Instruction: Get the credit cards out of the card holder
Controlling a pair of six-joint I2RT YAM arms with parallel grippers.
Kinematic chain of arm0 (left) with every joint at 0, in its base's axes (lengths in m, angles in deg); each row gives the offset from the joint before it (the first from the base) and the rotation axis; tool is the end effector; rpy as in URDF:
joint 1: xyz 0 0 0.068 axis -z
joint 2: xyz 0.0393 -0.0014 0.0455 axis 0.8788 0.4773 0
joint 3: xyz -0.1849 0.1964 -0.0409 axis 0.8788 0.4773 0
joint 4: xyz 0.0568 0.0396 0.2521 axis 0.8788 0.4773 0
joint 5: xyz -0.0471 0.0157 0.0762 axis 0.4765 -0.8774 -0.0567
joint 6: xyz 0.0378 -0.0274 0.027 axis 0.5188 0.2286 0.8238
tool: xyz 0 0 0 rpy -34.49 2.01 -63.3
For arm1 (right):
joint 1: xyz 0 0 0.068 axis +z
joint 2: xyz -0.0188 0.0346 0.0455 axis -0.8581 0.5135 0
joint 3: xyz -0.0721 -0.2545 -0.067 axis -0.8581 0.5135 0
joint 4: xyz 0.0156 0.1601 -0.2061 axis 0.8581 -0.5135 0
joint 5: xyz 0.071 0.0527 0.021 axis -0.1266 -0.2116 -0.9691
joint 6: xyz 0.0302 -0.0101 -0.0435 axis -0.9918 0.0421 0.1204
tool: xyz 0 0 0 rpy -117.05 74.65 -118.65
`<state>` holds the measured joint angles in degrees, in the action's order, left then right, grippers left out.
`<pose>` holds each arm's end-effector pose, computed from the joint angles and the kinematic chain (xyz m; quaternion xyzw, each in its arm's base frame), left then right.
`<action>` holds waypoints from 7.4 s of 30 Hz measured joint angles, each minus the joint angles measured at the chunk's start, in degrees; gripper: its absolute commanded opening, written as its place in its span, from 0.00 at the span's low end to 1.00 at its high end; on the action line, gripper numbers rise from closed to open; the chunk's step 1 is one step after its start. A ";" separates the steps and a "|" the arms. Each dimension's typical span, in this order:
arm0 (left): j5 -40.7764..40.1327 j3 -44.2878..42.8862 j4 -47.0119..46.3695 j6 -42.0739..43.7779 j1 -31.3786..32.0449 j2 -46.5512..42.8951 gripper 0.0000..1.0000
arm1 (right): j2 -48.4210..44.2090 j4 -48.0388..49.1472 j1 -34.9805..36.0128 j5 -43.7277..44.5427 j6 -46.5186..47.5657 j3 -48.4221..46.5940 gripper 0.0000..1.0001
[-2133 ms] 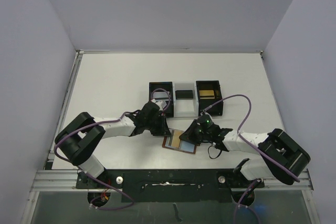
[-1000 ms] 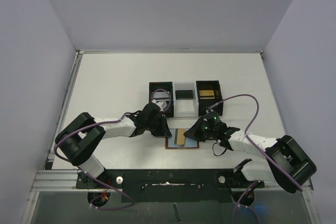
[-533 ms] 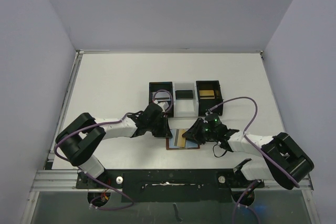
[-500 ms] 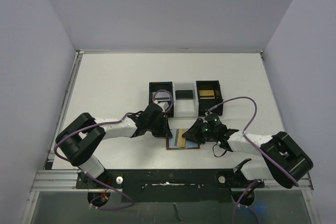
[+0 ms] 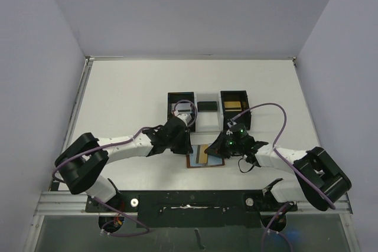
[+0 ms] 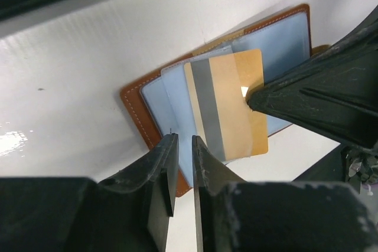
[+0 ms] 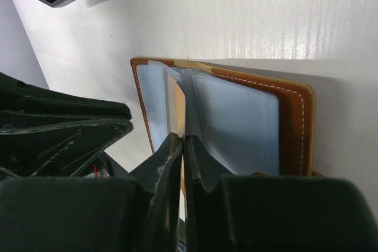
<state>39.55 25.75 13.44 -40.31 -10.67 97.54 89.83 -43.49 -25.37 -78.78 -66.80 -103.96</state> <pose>0.1865 -0.2338 0.1617 0.0834 0.9351 -0.2776 0.2039 0.1782 0.1323 0.1299 0.1899 0.8900 0.3894 0.1420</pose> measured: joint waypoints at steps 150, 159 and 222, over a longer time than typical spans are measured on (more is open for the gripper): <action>-2.12 -3.50 1.92 0.28 1.40 -2.29 0.29 | -5.88 -3.72 -1.38 -1.27 9.70 -0.72 0.00; -5.11 1.86 3.80 1.05 -3.67 -13.05 0.39 | -4.66 -4.57 0.02 -0.33 9.33 -1.53 0.00; -12.90 2.80 19.63 22.23 -29.94 -28.39 0.76 | -4.85 -25.35 -17.25 10.95 117.94 -24.28 0.00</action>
<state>26.66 28.55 33.06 -18.09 -40.61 69.15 84.98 -68.85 -42.61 -67.83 51.14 -128.25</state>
